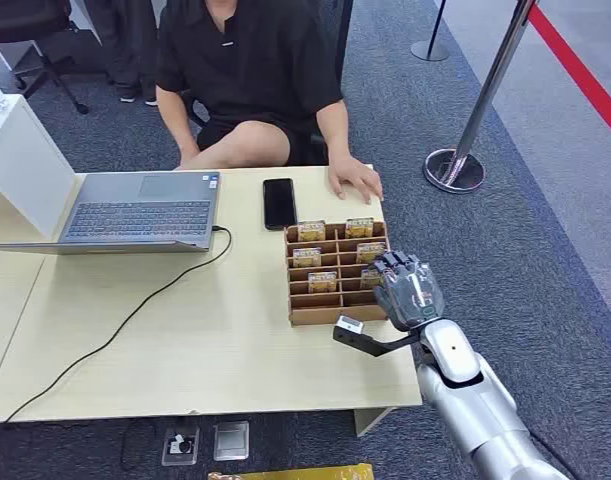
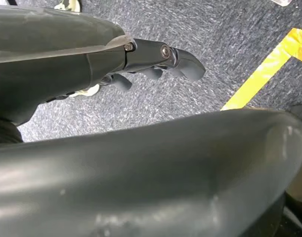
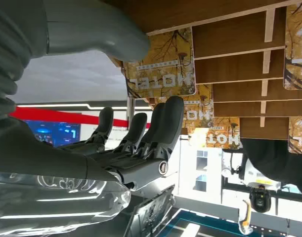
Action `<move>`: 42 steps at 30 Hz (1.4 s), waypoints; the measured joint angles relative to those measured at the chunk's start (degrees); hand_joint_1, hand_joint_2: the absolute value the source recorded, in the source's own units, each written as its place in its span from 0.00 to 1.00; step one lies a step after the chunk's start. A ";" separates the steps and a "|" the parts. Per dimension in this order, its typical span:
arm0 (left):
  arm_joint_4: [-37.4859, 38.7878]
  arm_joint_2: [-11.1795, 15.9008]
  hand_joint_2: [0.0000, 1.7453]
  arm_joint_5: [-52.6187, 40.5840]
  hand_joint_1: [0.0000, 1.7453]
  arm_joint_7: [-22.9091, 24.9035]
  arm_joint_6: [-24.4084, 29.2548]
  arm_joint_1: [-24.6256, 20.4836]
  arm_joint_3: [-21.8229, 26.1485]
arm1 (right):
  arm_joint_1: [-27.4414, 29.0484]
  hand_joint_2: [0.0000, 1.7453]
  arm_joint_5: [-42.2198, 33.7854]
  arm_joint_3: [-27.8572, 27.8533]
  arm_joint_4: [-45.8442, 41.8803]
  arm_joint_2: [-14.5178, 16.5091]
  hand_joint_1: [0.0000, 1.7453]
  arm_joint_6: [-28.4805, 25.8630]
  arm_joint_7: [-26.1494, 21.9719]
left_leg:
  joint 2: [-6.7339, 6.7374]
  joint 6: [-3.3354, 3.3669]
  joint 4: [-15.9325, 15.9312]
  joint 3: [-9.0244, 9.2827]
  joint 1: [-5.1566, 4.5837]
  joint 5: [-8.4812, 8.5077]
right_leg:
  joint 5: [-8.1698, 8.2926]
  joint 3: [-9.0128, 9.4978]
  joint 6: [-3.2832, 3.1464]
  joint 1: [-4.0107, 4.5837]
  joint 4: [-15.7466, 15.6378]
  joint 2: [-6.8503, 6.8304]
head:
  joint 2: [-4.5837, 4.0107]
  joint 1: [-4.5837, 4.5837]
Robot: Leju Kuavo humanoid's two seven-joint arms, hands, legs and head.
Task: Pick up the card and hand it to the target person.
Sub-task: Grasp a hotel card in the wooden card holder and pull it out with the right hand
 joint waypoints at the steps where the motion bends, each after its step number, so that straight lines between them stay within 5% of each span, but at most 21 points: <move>1: 0.00 0.00 0.00 0.00 0.00 0.00 0.00 0.00 0.00 | 0.00 1.00 0.00 0.00 0.00 0.00 0.46 0.00 0.00 | 0.00 0.00 0.00 0.00 0.00 0.00 | 0.00 0.00 0.00 0.00 0.00 0.00 | 0.00 0.00; 35: 0.02 0.00 0.00 0.01 0.00 0.00 0.02 0.01 0.02 | -0.14 1.00 0.00 0.00 0.26 0.01 0.45 -0.02 0.00 | 0.00 0.00 0.00 0.00 0.00 0.00 | 0.00 0.00 0.00 0.00 0.00 0.00 | -0.01 0.00; 38: 0.02 0.00 0.00 0.06 0.00 0.00 0.01 0.02 0.07 | -0.31 1.00 0.02 0.00 0.63 0.03 0.51 -0.02 0.04 | 0.00 0.00 0.00 0.01 0.00 0.00 | 0.00 0.01 0.00 0.00 0.00 0.00 | -0.01 -0.01; 42: 0.02 0.00 0.00 0.13 0.00 0.00 0.02 0.02 0.33 | -0.57 1.00 0.52 0.00 1.37 0.14 0.73 0.11 0.34 | 0.00 0.01 0.00 0.01 0.00 0.02 | 0.01 0.02 0.01 0.00 0.00 0.00 | -0.01 0.01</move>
